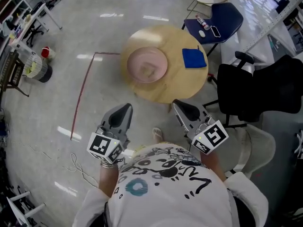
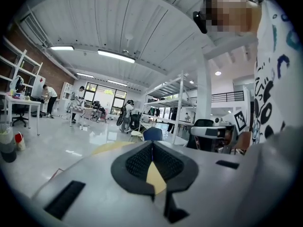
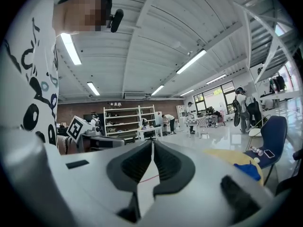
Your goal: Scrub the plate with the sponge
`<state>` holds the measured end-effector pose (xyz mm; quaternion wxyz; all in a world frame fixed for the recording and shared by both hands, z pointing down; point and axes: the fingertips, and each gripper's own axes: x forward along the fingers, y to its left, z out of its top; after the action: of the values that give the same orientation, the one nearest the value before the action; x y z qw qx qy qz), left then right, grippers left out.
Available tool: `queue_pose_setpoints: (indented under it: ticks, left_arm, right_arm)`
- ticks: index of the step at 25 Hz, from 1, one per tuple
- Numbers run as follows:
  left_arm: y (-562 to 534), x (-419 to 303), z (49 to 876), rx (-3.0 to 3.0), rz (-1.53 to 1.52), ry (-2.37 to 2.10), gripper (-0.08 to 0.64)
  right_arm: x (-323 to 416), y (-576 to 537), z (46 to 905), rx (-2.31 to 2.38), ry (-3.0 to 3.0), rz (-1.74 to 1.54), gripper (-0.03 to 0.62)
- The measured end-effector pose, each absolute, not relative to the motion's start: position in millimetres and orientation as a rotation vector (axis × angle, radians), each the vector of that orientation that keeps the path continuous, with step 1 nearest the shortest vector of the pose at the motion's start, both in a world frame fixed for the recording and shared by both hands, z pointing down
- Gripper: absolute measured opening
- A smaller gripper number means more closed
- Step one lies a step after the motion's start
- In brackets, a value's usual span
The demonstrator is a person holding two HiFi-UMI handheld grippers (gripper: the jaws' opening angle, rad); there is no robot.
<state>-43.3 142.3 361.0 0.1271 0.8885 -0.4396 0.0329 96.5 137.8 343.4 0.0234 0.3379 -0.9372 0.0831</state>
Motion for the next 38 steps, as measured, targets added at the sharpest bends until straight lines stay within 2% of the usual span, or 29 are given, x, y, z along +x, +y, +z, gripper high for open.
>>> queue_pose_setpoints:
  ticks: [14, 38]
  left_arm:
    - [65, -4, 377, 2.521, 0.116, -1.328, 0.017]
    - [26, -30, 408, 2.426, 0.225, -1.377, 0.017]
  right_arm:
    - [146, 55, 364, 1.044, -2.895, 0.365, 0.031]
    - [123, -8, 393, 0.982, -2.879, 0.489, 0.031]
